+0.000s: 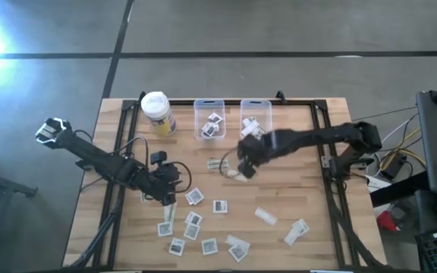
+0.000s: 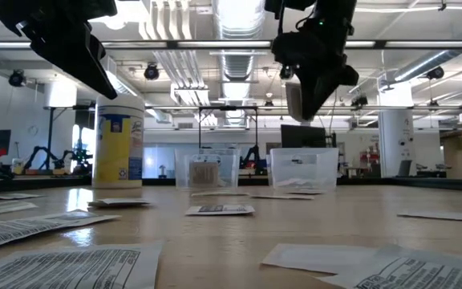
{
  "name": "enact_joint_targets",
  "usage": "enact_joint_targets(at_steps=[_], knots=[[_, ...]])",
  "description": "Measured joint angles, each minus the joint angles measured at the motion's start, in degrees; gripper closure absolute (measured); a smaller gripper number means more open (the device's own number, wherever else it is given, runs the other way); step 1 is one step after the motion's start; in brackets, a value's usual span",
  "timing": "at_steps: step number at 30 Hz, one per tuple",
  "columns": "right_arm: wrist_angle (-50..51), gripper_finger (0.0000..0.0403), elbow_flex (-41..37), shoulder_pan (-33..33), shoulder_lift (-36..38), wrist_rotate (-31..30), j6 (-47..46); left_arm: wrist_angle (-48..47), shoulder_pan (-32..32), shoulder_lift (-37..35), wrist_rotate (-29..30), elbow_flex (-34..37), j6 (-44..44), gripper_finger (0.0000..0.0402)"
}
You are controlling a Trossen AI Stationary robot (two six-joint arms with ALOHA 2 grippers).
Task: Pick & Place First Aid Supplies
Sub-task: Put the bandage into the right transparent bin
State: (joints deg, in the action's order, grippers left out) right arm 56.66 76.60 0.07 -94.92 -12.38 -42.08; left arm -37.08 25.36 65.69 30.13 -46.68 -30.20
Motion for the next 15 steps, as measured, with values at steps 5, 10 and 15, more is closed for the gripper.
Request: enact_joint_targets(at_steps=[5, 10, 15], knots=[[-0.15, 0.0394, 0.02, -7.46, 3.75, -0.22, 2.95, -0.02, 0.0, 0.0, 0.0, 0.0, 0.0, 0.0271], [-0.43, 0.0394, 0.02, -14.38, 5.71, -0.22, 4.29, 0.0, 0.0, 0.0, 0.0, 0.0, 0.0, 0.0271], [-1.1, 0.0394, 0.04, -20.0, 5.24, -0.2, 5.91, 0.02, 0.0, 0.0, 0.0, 0.0, 0.0, 0.0271]])
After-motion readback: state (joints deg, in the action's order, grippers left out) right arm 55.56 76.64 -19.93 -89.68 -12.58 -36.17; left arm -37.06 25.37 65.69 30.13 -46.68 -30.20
